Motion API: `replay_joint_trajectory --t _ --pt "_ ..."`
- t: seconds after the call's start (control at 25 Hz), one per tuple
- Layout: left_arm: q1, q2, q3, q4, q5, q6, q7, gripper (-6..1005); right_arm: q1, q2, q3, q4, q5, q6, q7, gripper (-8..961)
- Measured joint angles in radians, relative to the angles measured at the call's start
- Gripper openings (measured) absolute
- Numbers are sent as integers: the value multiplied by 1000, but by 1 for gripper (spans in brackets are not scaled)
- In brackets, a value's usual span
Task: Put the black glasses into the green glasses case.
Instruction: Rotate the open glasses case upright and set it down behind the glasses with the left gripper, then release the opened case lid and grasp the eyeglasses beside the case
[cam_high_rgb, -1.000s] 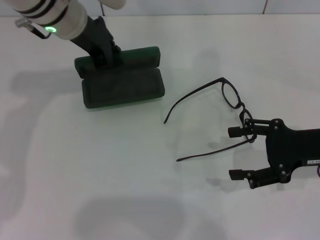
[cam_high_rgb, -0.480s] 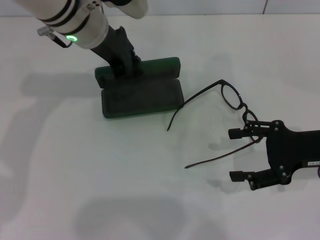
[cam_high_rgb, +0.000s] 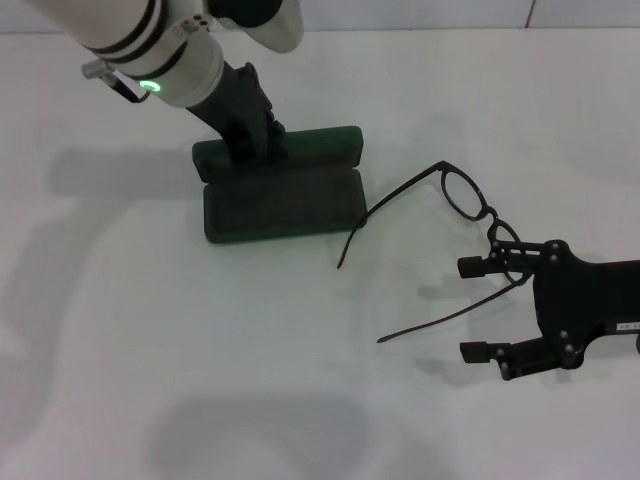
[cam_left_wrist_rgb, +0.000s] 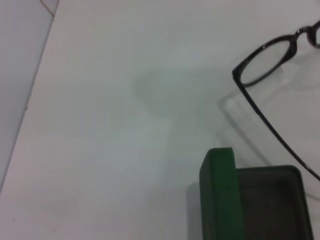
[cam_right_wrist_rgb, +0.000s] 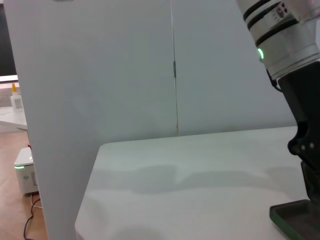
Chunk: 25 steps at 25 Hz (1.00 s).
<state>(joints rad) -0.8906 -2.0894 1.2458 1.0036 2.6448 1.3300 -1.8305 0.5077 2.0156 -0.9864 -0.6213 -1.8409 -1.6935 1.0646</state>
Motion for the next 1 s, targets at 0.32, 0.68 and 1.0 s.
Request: replay_joint_trajectory --t 0.32,0.68,1.0 --pt "24 -1 35 12 -6 -37 -5 206 0 0 0 0 0 0 0 869" --pt "44 -2 28 33 -31 -54 -39 278 0 0 3 0 1 1 0 868" --pt "94 22 -244 49 -244 68 -51 585 6 -8 11 -10 7 8 84 868"
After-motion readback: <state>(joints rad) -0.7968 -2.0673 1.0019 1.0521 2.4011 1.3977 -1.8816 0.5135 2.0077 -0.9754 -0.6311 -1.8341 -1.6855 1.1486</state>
